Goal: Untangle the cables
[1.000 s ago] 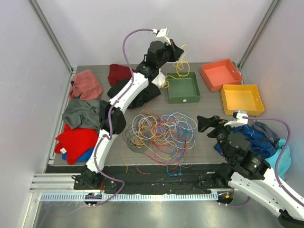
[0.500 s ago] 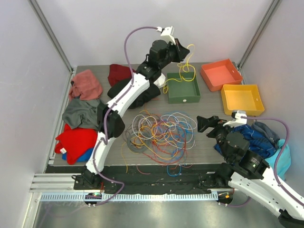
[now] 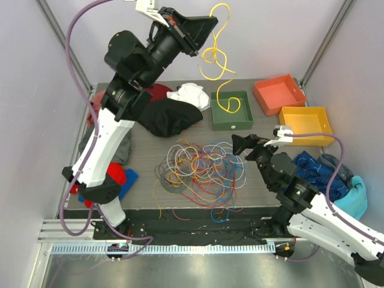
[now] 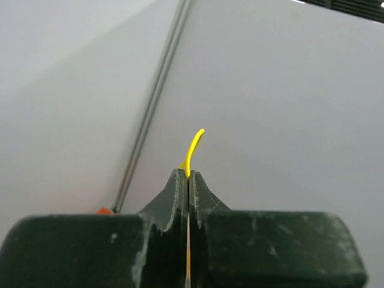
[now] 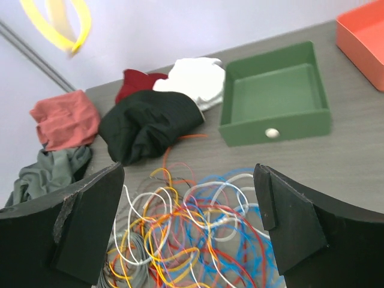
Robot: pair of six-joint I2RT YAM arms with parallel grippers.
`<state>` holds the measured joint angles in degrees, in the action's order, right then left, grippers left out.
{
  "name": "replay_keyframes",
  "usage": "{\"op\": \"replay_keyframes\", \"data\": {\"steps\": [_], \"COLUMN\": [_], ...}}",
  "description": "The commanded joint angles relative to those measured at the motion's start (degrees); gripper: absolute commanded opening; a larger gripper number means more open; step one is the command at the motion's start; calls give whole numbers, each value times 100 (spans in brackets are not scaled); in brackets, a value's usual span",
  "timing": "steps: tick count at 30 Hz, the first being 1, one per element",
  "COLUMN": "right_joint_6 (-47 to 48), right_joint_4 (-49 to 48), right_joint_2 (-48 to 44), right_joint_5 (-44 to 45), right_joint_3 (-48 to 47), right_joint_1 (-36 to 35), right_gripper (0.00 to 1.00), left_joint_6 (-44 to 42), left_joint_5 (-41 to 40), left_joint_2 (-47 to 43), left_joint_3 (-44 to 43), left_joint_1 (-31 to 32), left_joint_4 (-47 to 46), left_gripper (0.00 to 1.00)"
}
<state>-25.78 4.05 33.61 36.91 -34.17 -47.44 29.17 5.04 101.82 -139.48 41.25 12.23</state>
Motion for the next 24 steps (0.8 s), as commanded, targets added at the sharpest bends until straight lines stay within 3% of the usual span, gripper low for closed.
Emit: {"op": "replay_keyframes", "data": {"steps": [1,9,13,18,24], "right_joint_6": [547,618,671,688,1249], "right_joint_4": [-1757,-3191,-2894,-2006,-1883], "right_joint_2": [470,560,103,-695,-988], "right_joint_5": [-368,-903,-1536,-1502,-1599], "right_joint_3": [-99,157,113,-28,-430], "right_joint_1": [-2,7,-2,7,-2], "right_gripper": [100,100,100,100,100], "left_joint_6": [-183,-377,-447,-447,-412], "left_joint_5": [-20,-100,-126,-91,-73], "left_joint_2": [-92,-294,-391,-470,-426], "left_joint_3": [61,70,350,720,844], "left_joint_1": [242,515,541,568,699], "left_joint_4": [438,798,869,886,1246], "left_gripper": [0,0,0,0,0]}}
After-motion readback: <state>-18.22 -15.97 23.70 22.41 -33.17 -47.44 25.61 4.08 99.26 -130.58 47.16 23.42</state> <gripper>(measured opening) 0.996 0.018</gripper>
